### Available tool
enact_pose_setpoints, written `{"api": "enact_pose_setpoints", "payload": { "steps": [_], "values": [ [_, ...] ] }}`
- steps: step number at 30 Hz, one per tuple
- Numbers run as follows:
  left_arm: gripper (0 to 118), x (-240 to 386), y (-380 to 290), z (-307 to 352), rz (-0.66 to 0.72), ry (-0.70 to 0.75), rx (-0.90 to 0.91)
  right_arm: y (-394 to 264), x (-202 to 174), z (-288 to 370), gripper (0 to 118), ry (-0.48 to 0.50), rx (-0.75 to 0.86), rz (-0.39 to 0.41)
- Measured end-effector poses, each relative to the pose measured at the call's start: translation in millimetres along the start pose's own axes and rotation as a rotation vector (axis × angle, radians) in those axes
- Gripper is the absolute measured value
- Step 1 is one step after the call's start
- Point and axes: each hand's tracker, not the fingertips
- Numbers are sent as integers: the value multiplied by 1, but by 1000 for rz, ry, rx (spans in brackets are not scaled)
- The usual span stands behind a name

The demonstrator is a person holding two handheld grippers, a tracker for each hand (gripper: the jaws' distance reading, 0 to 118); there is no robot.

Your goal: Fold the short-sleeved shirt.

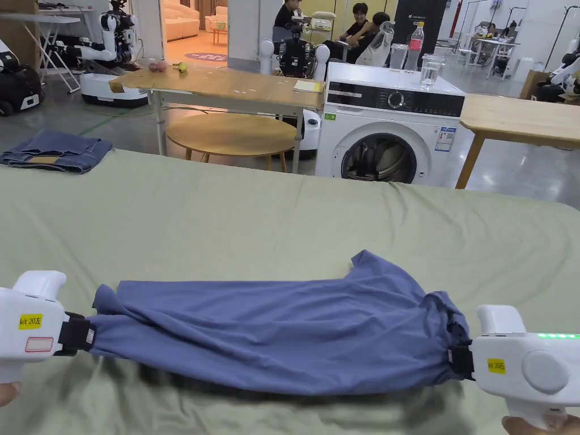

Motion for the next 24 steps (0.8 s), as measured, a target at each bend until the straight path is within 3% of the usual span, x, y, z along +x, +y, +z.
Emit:
{"api": "enact_pose_setpoints", "payload": {
  "steps": [11, 18, 24],
  "values": [
    [2, -9, -73, 41, -31, -2, -55, -91, 2, 67, 5, -12, -84, 7],
    [2, -17, -123, 17, 1, 14, -155, -148, -5, 48, 5, -35, -169, -14],
    [2, -17, -133, 2, 5, 36, -167, -150, -7, 37, 8, -49, -157, -22]
  ]
}}
